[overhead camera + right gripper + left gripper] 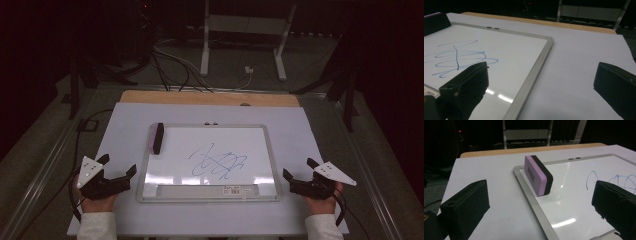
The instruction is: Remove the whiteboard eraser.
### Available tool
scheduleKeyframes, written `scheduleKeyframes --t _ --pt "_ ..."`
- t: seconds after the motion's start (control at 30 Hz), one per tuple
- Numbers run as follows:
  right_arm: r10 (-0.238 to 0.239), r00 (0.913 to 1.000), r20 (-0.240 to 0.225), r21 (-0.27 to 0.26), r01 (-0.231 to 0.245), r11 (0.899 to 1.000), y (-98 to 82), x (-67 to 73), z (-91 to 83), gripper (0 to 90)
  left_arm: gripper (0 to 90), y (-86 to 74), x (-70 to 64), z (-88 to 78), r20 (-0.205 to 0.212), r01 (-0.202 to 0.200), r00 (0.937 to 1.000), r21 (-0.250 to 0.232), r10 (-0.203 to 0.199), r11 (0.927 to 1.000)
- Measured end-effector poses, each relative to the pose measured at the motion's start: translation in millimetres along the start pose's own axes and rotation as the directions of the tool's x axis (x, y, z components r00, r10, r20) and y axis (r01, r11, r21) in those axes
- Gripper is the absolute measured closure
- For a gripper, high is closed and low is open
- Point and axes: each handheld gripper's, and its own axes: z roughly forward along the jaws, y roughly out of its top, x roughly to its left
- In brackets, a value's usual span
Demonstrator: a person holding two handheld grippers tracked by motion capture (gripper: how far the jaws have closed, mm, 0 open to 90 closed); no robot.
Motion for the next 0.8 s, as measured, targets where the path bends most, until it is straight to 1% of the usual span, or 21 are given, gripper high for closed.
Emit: scheduleKeyframes --t 0.1,0.27,0.33,0.47,0.57,0.73,0.77,0.8 --pt "0.007 1.0000 -0.004 -0.001 -0.007 1.000 0.1 -0.6 0.4 0.2 2.1 -0.4 -0.2 -0.3 -0.004 -0.001 1.0000 0.007 0.001 1.0000" --pt "0.018 0.9998 0.001 0.001 -0.018 1.000 -0.5 -1.2 0.8 0.2 2.1 1.6 0.0 1.4 -0.013 0.020 0.9997 0.011 -0.020 0.9997" --pt "0.024 0.9997 0.000 0.001 -0.024 1.000 -0.9 -0.8 0.3 0.2 2.1 4.0 -1.4 3.7 -0.008 0.027 0.9996 0.013 -0.027 0.9995" --pt "0.033 0.9994 0.000 0.002 -0.033 0.999 -1.3 -0.1 -0.7 0.2 2.1 10.4 -6.4 11.4 0.006 0.020 0.9998 0.045 -0.020 0.9988" --pt "0.032 0.9995 0.003 0.000 -0.032 0.999 -0.9 0.1 -1.1 0.2 2.1 16.6 -10.7 18.5 0.014 0.003 0.9999 0.062 -0.004 0.9981" --pt "0.034 0.9994 0.003 -0.001 -0.034 0.999 -0.9 1.1 -1.9 0.2 2.1 31.8 -16.1 31.9 0.016 -0.002 0.9999 0.065 0.001 0.9979" --pt "0.034 0.9994 0.003 -0.001 -0.034 0.999 -0.9 1.1 -1.9 0.2 2.1 31.8 -16.1 31.9 0.016 -0.002 0.9999 0.065 0.001 0.9979" --pt "0.032 0.9995 0.003 -0.001 -0.032 0.999 -0.8 1.3 -2.0 0.2 2.2 37.2 -18.2 39.2 0.013 -0.004 0.9999 0.068 0.003 0.9977"
